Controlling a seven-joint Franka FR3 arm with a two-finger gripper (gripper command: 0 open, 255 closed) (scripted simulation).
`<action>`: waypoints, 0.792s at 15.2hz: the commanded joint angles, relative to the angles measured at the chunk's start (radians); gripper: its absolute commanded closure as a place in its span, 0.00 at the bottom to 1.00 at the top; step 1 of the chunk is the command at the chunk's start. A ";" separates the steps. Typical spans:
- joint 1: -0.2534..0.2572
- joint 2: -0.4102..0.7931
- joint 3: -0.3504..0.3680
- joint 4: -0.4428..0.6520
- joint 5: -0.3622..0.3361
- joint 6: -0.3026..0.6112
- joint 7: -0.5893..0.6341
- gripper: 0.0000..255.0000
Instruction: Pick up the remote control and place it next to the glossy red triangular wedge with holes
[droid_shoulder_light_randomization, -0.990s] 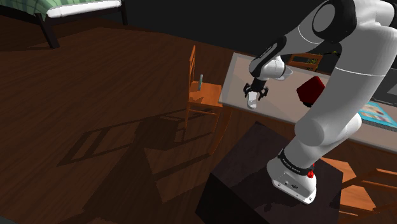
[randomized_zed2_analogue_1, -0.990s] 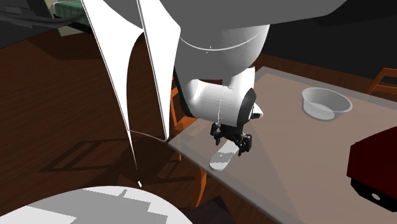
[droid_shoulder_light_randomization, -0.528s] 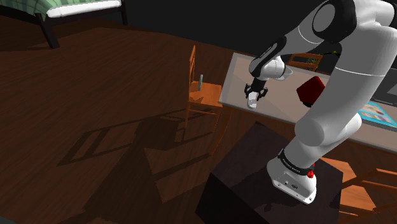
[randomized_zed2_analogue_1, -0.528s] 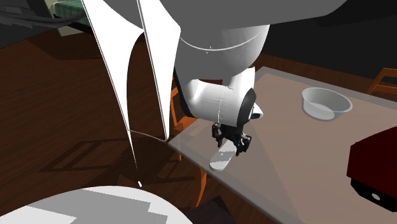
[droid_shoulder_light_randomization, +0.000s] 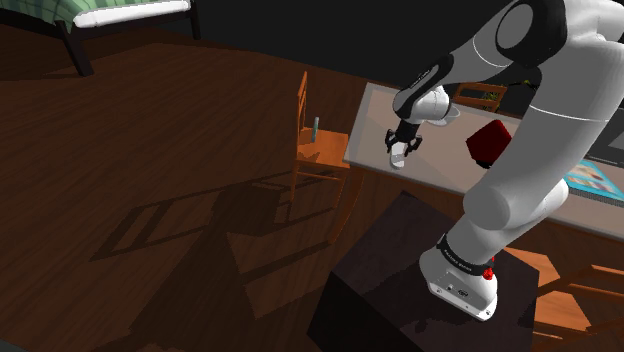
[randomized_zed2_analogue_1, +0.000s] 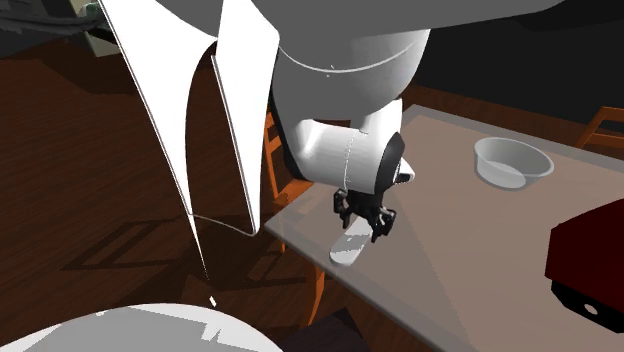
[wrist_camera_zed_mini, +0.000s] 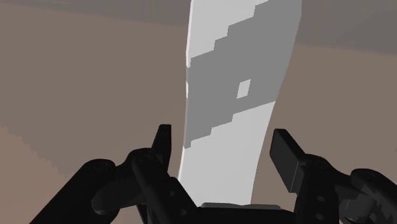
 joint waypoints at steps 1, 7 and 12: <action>0.004 -0.024 -0.006 0.001 -0.014 -0.024 0.010 1.00; 0.012 -0.097 -0.018 0.011 -0.056 -0.102 0.039 1.00; 0.015 -0.152 -0.023 0.025 -0.085 -0.169 0.058 1.00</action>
